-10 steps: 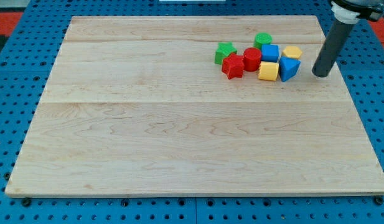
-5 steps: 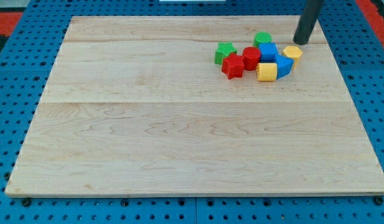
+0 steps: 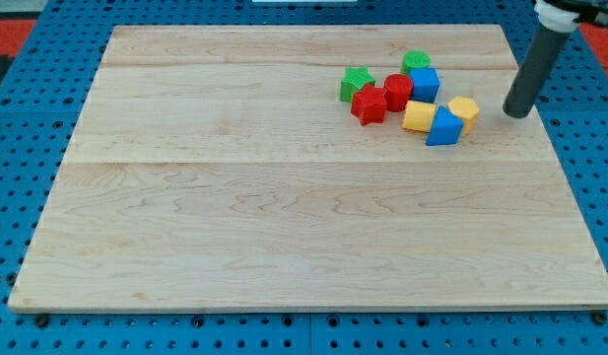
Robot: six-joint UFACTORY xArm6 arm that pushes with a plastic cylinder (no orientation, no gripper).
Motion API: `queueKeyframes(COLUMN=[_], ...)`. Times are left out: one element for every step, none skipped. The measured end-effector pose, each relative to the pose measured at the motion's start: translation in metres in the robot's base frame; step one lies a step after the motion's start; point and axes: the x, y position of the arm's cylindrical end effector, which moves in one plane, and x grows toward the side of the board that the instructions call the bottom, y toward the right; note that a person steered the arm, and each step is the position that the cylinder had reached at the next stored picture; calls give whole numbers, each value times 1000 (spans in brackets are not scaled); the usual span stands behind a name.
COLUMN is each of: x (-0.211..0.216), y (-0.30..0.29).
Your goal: Adjust the group of blocks in the top right on the board
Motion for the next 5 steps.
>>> queueKeyframes(x=[-1,2,-32,-70,-105], y=[-47,-75,-30,-60,-61])
